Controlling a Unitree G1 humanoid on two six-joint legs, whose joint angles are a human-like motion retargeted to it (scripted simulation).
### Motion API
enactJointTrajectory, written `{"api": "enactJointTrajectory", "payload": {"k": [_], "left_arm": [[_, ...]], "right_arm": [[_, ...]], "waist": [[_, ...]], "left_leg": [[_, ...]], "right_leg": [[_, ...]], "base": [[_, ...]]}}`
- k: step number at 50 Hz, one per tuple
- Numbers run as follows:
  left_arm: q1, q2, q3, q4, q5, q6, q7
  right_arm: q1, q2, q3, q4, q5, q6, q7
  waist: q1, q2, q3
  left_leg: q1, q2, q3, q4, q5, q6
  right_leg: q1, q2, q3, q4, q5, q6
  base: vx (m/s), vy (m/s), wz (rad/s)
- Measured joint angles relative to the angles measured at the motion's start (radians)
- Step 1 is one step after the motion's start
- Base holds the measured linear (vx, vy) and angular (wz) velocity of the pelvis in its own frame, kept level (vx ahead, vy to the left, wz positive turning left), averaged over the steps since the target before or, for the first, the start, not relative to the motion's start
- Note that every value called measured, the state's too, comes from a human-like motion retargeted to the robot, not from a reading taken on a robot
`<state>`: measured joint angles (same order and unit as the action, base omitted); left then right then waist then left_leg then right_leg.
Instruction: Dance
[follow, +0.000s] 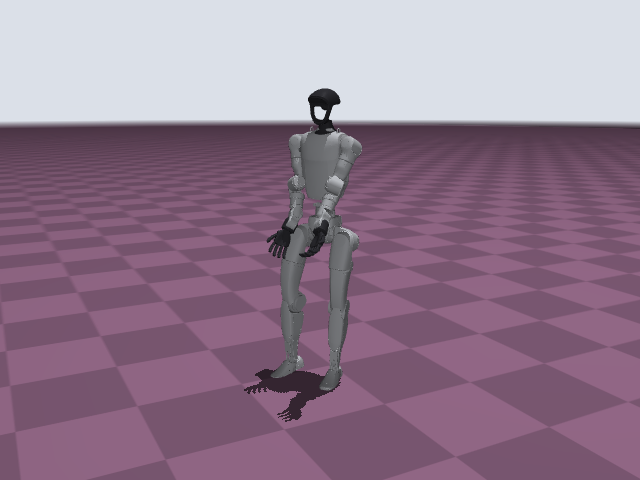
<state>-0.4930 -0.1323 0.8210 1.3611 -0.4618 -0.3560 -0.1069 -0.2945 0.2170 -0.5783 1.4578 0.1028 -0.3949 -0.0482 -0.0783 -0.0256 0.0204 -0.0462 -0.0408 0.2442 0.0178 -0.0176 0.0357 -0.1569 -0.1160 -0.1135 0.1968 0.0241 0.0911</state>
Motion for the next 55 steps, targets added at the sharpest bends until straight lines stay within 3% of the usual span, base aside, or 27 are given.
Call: {"api": "enactJointTrajectory", "payload": {"k": [4,7,10,16,21,26,28,31,34,38,40,44,47,51,55], "left_arm": [[0.13,-0.063,0.064,-0.161,-0.137,0.188,-0.332],[0.282,-0.101,0.03,-0.324,-0.087,0.222,-0.36],[0.447,-0.105,-0.017,-0.472,0.045,0.182,-0.276],[0.724,0.019,-0.133,-0.657,0.174,0.059,-0.182],[0.76,0.244,-0.326,-0.562,0.095,-0.051,-0.204],[0.648,0.447,-0.621,-0.4,0.107,-0.049,-0.317],[0.613,0.498,-0.704,-0.378,0.17,-0.033,-0.356],[0.596,0.52,-0.703,-0.394,0.355,-0.018,-0.328],[0.615,0.445,-0.587,-0.442,0.622,-0.001,-0.176],[0.566,0.205,-0.322,-0.342,0.923,0.079,0.109],[0.506,0.127,-0.221,-0.228,0.885,0.098,0.213],[0.414,0.104,-0.157,0.01,0.633,0.1,0.222],[0.407,0.11,-0.184,0.06,0.594,0.16,0.19],[0.452,0.119,-0.224,0.027,0.716,0.222,0.093],[0.519,0.158,-0.264,0.007,0.761,0.259,-0.013]], "right_arm": [[0.141,-0.01,0.064,-0.135,-0.06,0.03,0.27],[0.289,-0.042,0.064,-0.271,-0.092,0.085,0.482],[0.444,-0.081,0.028,-0.414,-0.069,0.111,0.585],[0.557,-0.116,-0.068,-0.537,0.023,0.09,0.577],[0.505,-0.264,-0.047,-0.31,0.195,0.037,0.657],[0.44,-0.445,0.11,-0.074,0.294,0.031,0.745],[0.414,-0.474,0.147,-0.045,0.274,0.023,0.748],[0.382,-0.464,0.157,-0.074,0.209,0.007,0.712],[0.381,-0.391,0.127,-0.182,0.066,0.044,0.632],[0.395,-0.243,0.05,-0.274,-0.175,0.136,0.454],[0.38,-0.191,0.013,-0.232,-0.213,0.183,0.321],[0.319,-0.202,-0.123,0.01,-0.116,0.272,0.172],[0.32,-0.217,-0.216,0.095,-0.032,0.306,0.154],[0.359,-0.179,-0.281,0.014,-0.013,0.297,0.142],[0.406,-0.189,-0.28,-0.041,-0.06,0.32,0.236]], "waist": [[-0.058,-0.006,0.01],[-0.053,0.006,0.011],[-0.016,0.017,0.026],[0.012,0.017,0.044],[0.05,0.013,0.028],[0.06,0.009,0.003],[0.05,0.006,-0.002],[0.033,-0.002,-0.003],[0.015,-0.009,-0.006],[0.01,-0.01,-0.023],[0.015,-0.012,-0.021],[0.035,-0.025,-0.013],[0.057,-0.031,-0.011],[0.097,-0.033,0.005],[0.131,-0.027,0.021]], "left_leg": [[-0.014,0.0,-0.037,0.019,-0.006,-0.01],[-0.002,0.008,-0.017,0.007,-0.008,-0.018],[0.032,0.019,-0.014,0.005,-0.014,-0.027],[0.071,0.021,-0.047,0.009,-0.033,-0.03],[0.078,0.038,-0.031,0.019,-0.048,-0.039],[0.045,0.058,-0.032,0.041,-0.051,-0.053],[0.025,0.067,-0.04,0.054,-0.05,-0.062],[-0.008,0.085,-0.049,0.079,-0.047,-0.078],[-0.042,0.099,-0.045,0.103,-0.04,-0.09],[-0.064,0.108,-0.044,0.121,-0.022,-0.1],[-0.068,0.103,-0.057,0.131,-0.013,-0.1],[-0.084,0.061,-0.09,0.183,-0.041,-0.073],[-0.111,-0.012,-0.175,0.255,-0.076,-0.059],[-0.097,-0.12,-0.268,0.311,-0.055,-0.049],[-0.05,-0.146,-0.259,0.268,-0.052,0.063]], "right_leg": [[0.04,-0.002,-0.028,-0.051,0.011,0.002],[0.064,0.002,-0.058,-0.083,0.02,0.003],[0.103,0.012,-0.064,-0.105,0.027,0.003],[0.128,0.021,-0.059,-0.096,0.016,-0.006],[0.111,0.031,-0.048,-0.055,-0.015,-0.013],[0.093,0.044,-0.046,-0.037,-0.042,-0.02],[0.088,0.046,-0.054,-0.033,-0.053,-0.022],[0.075,0.049,-0.069,-0.02,-0.072,-0.024],[0.056,0.053,-0.077,-0.01,-0.087,-0.029],[0.055,0.057,-0.088,-0.018,-0.092,-0.035],[0.062,0.055,-0.093,-0.022,-0.092,-0.035],[0.069,0.03,-0.113,-0.02,-0.096,-0.042],[0.066,0.009,-0.129,-0.018,-0.096,-0.047],[0.078,-0.007,-0.133,-0.012,-0.092,-0.049],[0.093,-0.002,-0.11,0.001,-0.089,-0.041]], "base": [[-0.02,-0.1,0.52],[0.02,-0.03,0.09],[0.12,-0.06,-0.01],[-0.02,-0.08,0.07],[-0.15,-0.04,-0.29],[-0.22,-0.05,0.0],[-0.24,-0.15,0.46],[-0.18,-0.19,0.43],[-0.1,-0.09,0.18],[-0.03,-0.01,0.07],[-0.11,0.06,0.27],[-0.1,0.09,0.36],[-0.01,0.08,0.42],[0.09,0.1,0.2],[0.15,0.1,-0.25]]}}
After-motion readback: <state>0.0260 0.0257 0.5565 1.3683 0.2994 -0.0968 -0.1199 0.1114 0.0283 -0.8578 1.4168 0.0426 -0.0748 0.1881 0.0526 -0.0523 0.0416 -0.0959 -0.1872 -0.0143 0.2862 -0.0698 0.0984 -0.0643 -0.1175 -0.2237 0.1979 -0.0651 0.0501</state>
